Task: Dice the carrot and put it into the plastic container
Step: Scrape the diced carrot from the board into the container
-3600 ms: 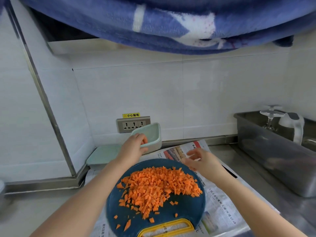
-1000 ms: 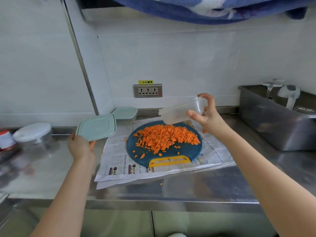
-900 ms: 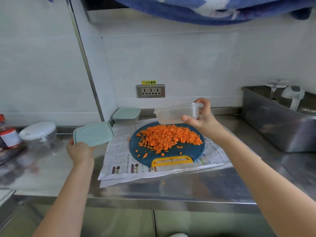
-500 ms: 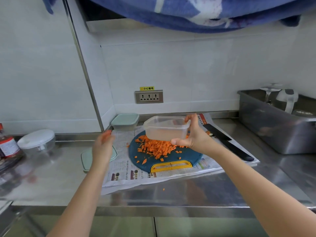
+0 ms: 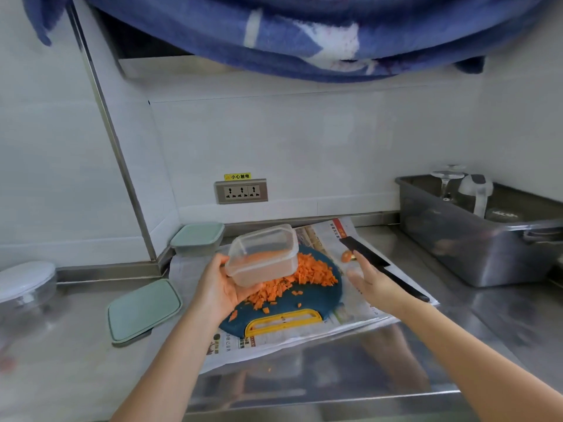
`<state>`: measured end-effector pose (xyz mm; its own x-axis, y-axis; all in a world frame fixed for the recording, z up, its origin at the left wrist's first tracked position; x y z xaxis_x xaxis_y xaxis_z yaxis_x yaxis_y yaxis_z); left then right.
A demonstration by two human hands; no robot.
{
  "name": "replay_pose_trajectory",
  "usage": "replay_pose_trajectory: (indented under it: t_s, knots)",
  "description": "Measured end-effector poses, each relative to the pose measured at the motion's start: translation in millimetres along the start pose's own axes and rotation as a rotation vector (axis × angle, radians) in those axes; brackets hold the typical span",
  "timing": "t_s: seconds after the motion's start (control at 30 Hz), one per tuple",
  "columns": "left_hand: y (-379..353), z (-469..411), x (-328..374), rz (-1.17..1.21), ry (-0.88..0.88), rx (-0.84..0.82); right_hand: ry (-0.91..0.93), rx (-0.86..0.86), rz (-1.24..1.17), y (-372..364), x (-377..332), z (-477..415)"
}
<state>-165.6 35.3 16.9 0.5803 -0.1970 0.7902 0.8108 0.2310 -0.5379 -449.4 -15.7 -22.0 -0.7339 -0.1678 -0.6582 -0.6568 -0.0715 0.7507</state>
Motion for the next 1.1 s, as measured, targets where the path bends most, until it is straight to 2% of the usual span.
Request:
replay_pose_trajectory:
  t_s: [0.1,0.17,0.37,0.63,0.7,0.77,0.83,0.9,0.97,1.1]
  knots:
    - [6,-3,5,-0.014,-0.068,0.068,-0.064,-0.046,0.371,-19,35,3]
    - [15,-5,1,-0.011,-0.086,0.103,-0.041,-0.038,0.483,-28,39,6]
    - [49,7,-18,-0.012,-0.151,0.18,-0.071,-0.025,0.548,-36,36,34]
    - [76,19,-25,0.047,-0.201,0.215,-0.117,-0.047,0.483,-31,31,60]
    - [78,20,-25,0.033,-0.214,0.199,-0.025,0.104,0.429,-34,10,68]
    - [80,20,-24,0.037,-0.228,0.194,0.197,0.25,0.271,-45,-20,82]
    - [83,20,-23,0.053,-0.23,0.2,0.384,0.181,0.208,-64,-47,101]
    - [86,21,-23,0.053,-0.232,0.205,0.507,0.109,0.271,-85,-56,115]
    - [90,22,-23,0.058,-0.236,0.208,0.594,0.148,0.301,-96,-58,120]
    - [97,25,-23,0.088,-0.236,0.225,0.61,0.203,0.378,-112,-62,118]
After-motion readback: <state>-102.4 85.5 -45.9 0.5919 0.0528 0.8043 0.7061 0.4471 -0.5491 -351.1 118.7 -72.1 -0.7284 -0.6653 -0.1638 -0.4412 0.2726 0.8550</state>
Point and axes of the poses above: each hand's wrist, its own z-axis away from the middle knuckle, its own y-axis out of the back of the hand, x = y × z, the point moved 3 cm from there along -z, towards the middle knuckle, and after that the axes turned 1 degree about x, right-handed, at the moved point
